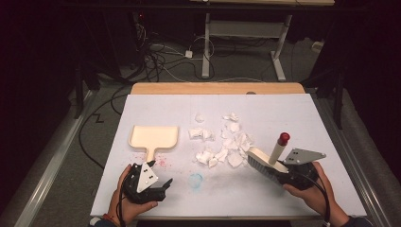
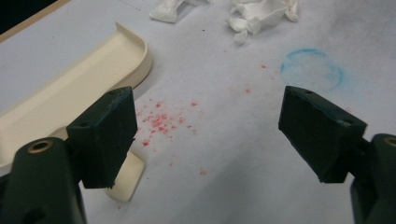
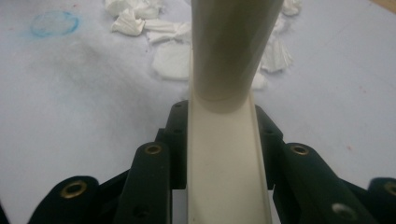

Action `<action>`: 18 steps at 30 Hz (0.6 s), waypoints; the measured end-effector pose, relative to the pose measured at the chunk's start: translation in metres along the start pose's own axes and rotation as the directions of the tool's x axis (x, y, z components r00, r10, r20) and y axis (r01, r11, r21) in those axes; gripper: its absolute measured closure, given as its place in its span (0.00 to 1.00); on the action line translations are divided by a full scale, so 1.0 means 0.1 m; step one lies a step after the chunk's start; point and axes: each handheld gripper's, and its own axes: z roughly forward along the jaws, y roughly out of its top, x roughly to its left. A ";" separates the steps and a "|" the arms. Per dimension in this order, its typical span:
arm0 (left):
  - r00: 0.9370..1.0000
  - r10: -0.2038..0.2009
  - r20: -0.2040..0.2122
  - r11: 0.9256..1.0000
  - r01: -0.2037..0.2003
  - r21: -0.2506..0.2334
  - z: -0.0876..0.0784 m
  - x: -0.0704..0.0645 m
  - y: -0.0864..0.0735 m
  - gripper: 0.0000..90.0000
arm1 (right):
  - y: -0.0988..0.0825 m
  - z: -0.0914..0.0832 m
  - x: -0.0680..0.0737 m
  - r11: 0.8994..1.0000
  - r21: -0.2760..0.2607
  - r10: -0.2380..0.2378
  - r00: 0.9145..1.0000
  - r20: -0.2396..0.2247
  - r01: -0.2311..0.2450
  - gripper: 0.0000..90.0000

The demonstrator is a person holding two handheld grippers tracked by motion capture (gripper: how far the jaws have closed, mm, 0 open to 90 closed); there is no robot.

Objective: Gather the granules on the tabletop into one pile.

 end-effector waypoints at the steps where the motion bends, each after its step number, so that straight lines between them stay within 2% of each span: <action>1: 1.000 0.000 0.000 1.000 0.000 0.000 0.00 0.00 0.00 0.21 | 0.03 0.03 0.01 1.000 -0.001 -0.009 1.000 -0.003 0.009 0.75; 10: 1.000 0.006 -0.004 1.000 -0.006 -0.009 0.00 0.01 -0.01 0.21 | 0.30 0.19 0.11 0.997 -0.058 -0.052 0.999 -0.014 0.051 0.75; 11: 1.000 -0.007 0.001 1.000 0.007 -0.006 -0.01 0.01 -0.01 0.21 | 0.32 0.19 0.12 0.996 -0.064 -0.056 0.998 -0.021 0.055 0.75; 15: 1.000 -0.001 -0.007 1.000 0.001 -0.017 -0.02 0.02 -0.02 0.21 | 0.33 0.13 0.10 0.994 -0.092 -0.053 0.998 -0.034 0.050 0.75; 18: 1.000 0.002 -0.009 1.000 -0.002 -0.015 -0.02 0.02 -0.02 0.21 | 0.35 0.05 0.03 0.991 -0.127 -0.037 0.999 -0.016 0.035 0.75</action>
